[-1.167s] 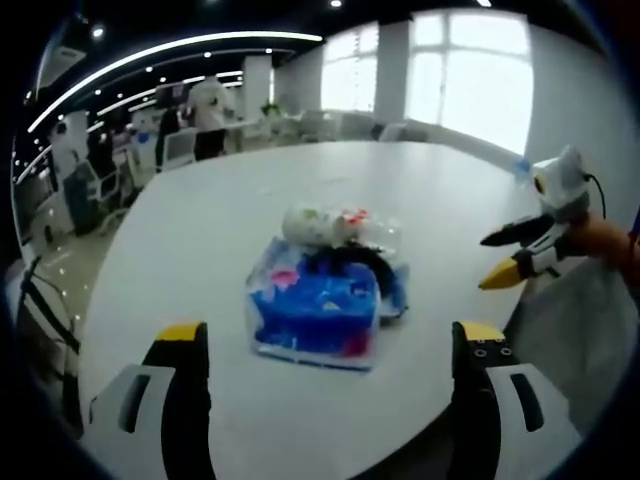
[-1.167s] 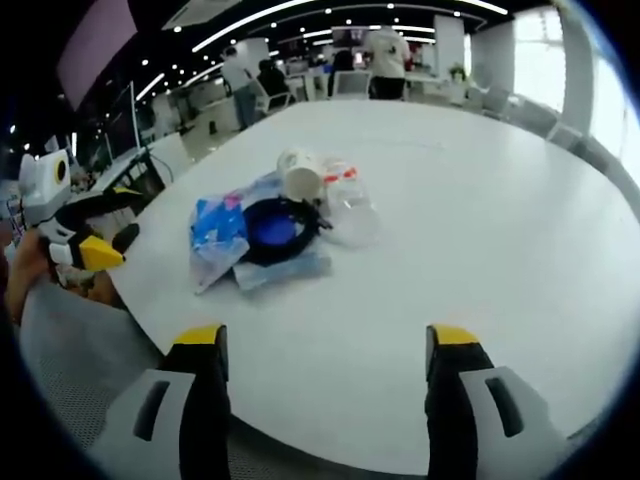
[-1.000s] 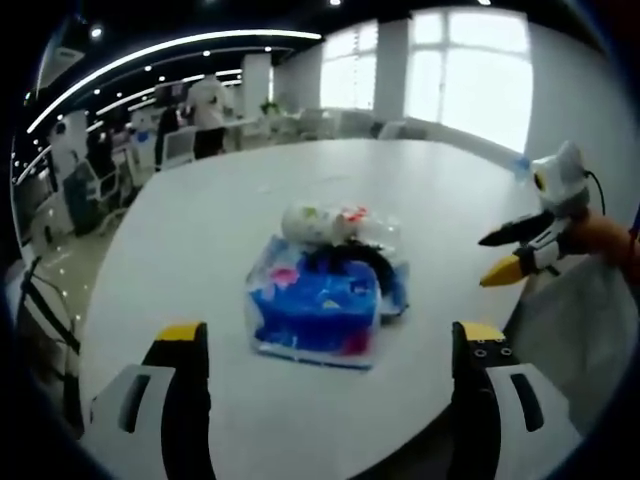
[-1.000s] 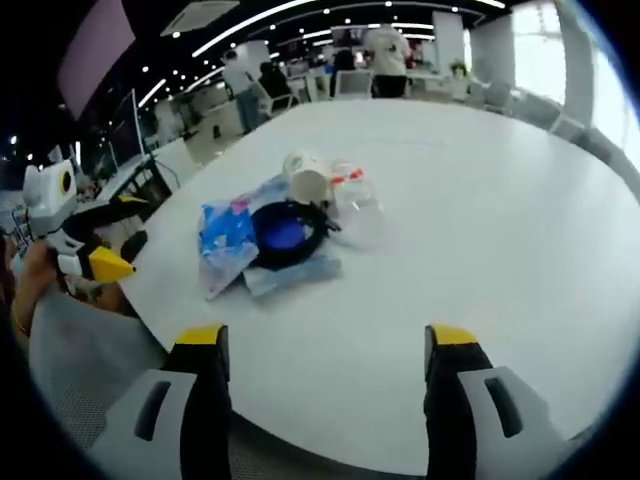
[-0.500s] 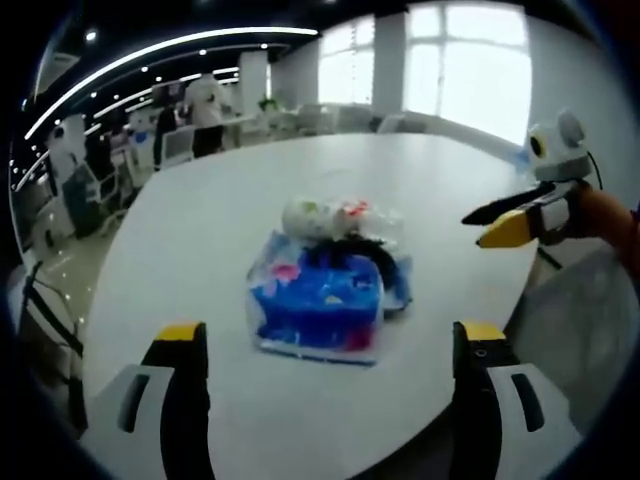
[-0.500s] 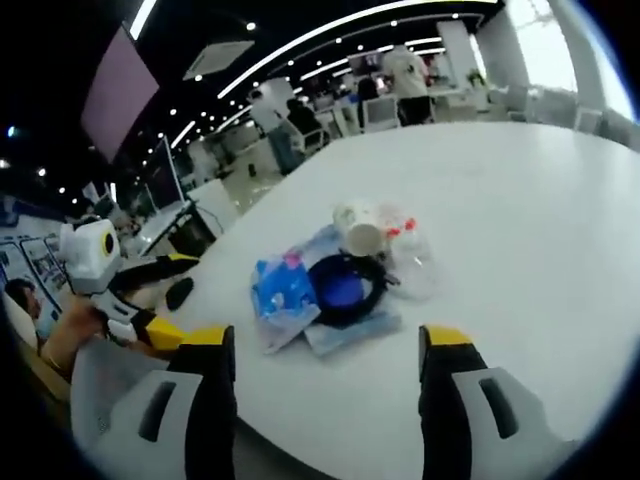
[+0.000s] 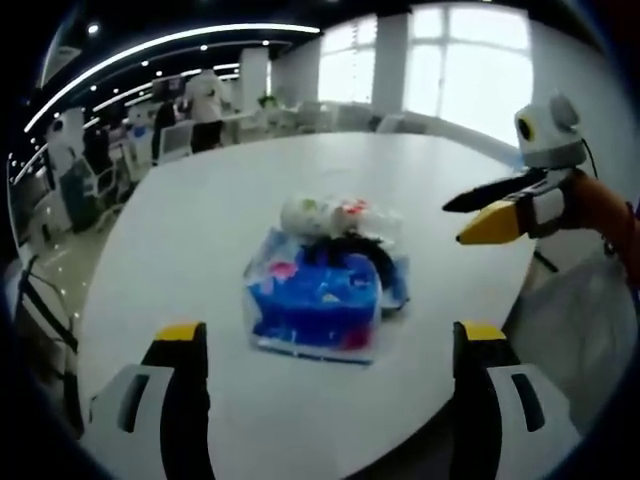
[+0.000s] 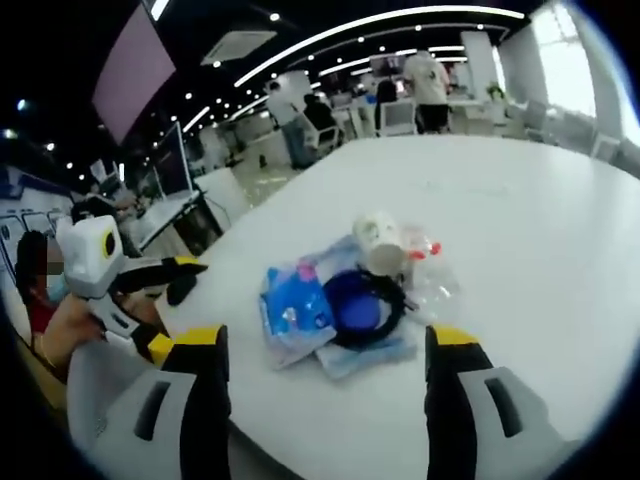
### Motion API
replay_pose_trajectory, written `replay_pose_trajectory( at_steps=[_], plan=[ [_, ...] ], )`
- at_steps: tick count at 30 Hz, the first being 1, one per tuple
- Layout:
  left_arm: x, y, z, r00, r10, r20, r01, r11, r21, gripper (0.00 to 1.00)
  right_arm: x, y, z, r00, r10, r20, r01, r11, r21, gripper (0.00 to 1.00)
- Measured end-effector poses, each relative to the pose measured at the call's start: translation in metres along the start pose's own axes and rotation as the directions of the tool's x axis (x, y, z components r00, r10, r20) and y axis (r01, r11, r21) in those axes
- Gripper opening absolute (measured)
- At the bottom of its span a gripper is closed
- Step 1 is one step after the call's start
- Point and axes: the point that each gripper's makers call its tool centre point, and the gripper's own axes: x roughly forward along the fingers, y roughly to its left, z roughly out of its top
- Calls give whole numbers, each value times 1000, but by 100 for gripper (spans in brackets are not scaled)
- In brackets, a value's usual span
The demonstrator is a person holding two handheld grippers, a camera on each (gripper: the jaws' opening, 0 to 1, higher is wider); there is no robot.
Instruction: Arrange the tabletop items into an orderly group along one side of the table until the central work area is clear of visible clutter.
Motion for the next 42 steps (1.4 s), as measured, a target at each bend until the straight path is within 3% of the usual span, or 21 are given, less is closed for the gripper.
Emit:
replay_pose_trajectory(
  at_steps=[9, 12, 24, 30, 32, 33, 35, 39, 42],
  plan=[
    [1, -1, 0, 1000, -6, -3, 6, 1000, 13, 99, 22, 11, 1, 999, 26, -26, -27, 999, -31, 80],
    [-1, 0, 9, 999, 2, 43, -3, 1000, 12, 99, 30, 15, 0, 999, 29, -28, -30, 999, -42, 80],
    [0, -2, 3, 1000, -5, 8, 5, 999, 33, 99, 59, 28, -8, 995, 49, -86, -58, 993, -107, 79],
    [-1, 0, 6, 1000, 5, 24, -5, 999, 32, 99, 66, 32, -12, 992, 55, -115, -68, 992, -111, 78],
    [-2, 0, 6, 1000, 8, 23, -9, 999, 33, 99, 70, 30, -14, 992, 40, -119, -55, 991, -125, 76],
    [-1, 0, 5, 1000, 8, 22, -9, 999, 34, 98, 71, 25, -14, 994, 9, -111, -30, 981, -192, 75],
    [-1, 1, 4, 1000, 11, 10, -11, 999, 36, 99, 75, 25, -21, 992, 0, -129, -32, 968, -250, 72],
    [-2, 3, 5, 1000, 24, 18, -25, 999, 35, 98, 81, 29, -34, 987, 28, -158, -61, 976, -207, 69],
    [-1, 2, 6, 999, 18, 28, -19, 999, 31, 98, 83, 25, -37, 987, 4, -163, -45, 968, -246, 66]
  ],
)
